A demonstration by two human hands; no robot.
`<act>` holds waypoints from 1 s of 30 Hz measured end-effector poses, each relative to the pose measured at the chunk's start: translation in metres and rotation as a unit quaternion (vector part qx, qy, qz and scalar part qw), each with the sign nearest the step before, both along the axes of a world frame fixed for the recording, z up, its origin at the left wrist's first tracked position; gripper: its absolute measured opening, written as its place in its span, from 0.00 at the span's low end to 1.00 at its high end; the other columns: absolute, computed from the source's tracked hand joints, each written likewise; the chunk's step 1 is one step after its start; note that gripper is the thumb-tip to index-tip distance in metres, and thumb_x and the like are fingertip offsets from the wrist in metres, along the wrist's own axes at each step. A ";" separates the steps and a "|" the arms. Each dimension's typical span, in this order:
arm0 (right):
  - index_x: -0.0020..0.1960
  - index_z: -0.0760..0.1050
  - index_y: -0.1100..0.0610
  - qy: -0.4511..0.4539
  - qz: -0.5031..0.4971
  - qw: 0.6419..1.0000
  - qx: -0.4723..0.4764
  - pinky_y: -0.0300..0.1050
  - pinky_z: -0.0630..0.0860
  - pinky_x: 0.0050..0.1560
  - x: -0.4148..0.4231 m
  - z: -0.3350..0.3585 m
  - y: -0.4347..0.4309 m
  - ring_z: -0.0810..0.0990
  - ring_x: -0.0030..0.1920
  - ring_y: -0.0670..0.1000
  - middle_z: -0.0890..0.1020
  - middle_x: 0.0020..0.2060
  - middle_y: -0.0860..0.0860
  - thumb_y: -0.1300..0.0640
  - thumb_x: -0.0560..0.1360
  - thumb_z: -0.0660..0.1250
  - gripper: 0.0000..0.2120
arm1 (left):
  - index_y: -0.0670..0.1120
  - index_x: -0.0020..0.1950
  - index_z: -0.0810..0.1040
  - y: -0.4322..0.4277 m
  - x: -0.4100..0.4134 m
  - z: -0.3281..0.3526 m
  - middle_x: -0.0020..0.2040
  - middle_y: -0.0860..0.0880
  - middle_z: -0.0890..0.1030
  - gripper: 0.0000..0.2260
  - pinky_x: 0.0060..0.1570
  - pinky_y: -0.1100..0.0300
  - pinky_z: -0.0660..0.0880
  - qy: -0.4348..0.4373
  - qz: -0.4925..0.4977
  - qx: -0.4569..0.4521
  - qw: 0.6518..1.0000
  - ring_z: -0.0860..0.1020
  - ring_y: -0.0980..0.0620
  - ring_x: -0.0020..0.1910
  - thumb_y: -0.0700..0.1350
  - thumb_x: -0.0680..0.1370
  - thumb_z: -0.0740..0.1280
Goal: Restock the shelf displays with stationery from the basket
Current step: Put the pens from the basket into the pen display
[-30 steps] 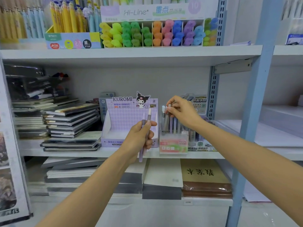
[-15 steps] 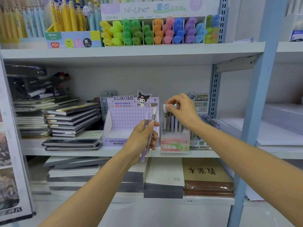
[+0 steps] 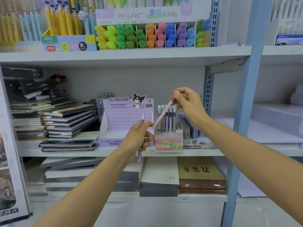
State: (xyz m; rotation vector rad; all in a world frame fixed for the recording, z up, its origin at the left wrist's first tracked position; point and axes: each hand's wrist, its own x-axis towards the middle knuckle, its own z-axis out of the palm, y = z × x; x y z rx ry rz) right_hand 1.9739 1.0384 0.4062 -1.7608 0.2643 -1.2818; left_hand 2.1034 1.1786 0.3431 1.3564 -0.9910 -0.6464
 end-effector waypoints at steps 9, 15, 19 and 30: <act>0.49 0.76 0.60 0.075 -0.129 0.983 -0.104 0.35 0.76 0.40 0.013 -0.016 -0.026 0.83 0.42 0.52 0.83 0.41 0.58 0.64 0.79 0.62 0.04 | 0.44 0.52 0.73 -0.007 0.004 0.000 0.31 0.49 0.74 0.10 0.24 0.63 0.66 0.047 0.015 -0.037 0.998 0.70 0.53 0.25 0.43 0.83 0.53; 0.49 0.77 0.63 0.134 -0.139 0.964 -0.185 0.47 0.81 0.45 0.022 -0.023 -0.030 0.82 0.40 0.53 0.83 0.39 0.56 0.64 0.79 0.63 0.05 | 0.49 0.55 0.75 -0.002 0.008 -0.005 0.31 0.52 0.75 0.10 0.30 0.61 0.69 -0.022 -0.013 -0.056 0.998 0.71 0.54 0.28 0.46 0.85 0.54; 0.48 0.77 0.63 0.164 -0.113 0.962 -0.189 0.46 0.81 0.46 0.023 -0.014 -0.034 0.83 0.42 0.55 0.83 0.39 0.57 0.64 0.79 0.63 0.05 | 0.47 0.58 0.73 -0.004 0.008 -0.007 0.31 0.52 0.76 0.09 0.28 0.63 0.66 -0.014 -0.013 -0.051 0.999 0.70 0.55 0.28 0.48 0.84 0.56; 0.46 0.77 0.57 0.149 -0.189 0.947 -0.215 0.43 0.76 0.43 0.039 -0.027 -0.029 0.78 0.39 0.47 0.80 0.39 0.49 0.59 0.74 0.71 0.03 | 0.43 0.51 0.73 -0.006 0.006 -0.009 0.35 0.48 0.78 0.07 0.31 0.61 0.74 0.002 -0.014 -0.070 0.997 0.75 0.52 0.30 0.43 0.84 0.58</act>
